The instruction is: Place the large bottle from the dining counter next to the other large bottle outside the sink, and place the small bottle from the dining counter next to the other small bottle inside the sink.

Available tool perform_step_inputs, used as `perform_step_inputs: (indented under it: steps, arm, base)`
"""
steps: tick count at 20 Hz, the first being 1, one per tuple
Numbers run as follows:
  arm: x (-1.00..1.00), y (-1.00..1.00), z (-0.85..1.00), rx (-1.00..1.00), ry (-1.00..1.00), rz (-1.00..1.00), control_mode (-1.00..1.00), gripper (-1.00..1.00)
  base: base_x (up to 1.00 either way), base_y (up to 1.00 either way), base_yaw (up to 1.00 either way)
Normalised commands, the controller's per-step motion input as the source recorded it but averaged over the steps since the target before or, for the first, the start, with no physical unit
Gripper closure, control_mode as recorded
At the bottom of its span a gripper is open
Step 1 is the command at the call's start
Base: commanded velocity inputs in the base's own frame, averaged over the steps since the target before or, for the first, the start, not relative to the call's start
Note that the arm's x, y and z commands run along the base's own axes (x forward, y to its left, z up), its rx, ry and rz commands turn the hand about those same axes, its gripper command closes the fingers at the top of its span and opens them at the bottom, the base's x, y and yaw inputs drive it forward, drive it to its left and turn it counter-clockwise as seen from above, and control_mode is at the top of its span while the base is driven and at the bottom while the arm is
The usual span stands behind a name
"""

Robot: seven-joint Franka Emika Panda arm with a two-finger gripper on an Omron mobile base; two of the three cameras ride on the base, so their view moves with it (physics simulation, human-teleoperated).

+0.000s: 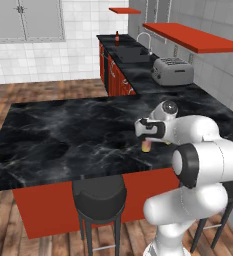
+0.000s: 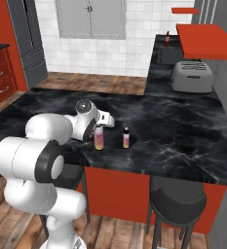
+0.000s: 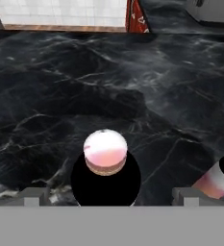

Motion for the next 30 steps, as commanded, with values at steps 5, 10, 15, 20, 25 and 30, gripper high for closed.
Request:
perform_step_inputs:
  steps: [5,10,15,20,25,30]
  arm:
    - [0.25,0.00,-0.02,0.00,0.19,0.00,-1.00,-1.00]
    - [0.14,0.00,-0.08,0.00,0.06,0.00,-1.00,-1.00]
    - [0.00,0.06,-0.40,0.00,-0.06,0.02,-1.00,-1.00]
    - [0.00,0.14,-0.67,0.00,-0.07,0.03,-1.00,1.00]
    - [0.01,0.00,-0.41,0.00,-0.05,0.04,-1.00,1.00]
    - [-0.09,0.00,0.06,0.00,-0.01,0.05,-1.00,1.00]
  base:
    - [0.00,0.00,0.00]
    - [0.00,0.00,0.00]
    - [0.00,0.00,0.00]
    - [0.00,0.00,0.00]
    - [0.00,0.00,0.00]
    - [0.00,0.00,0.00]
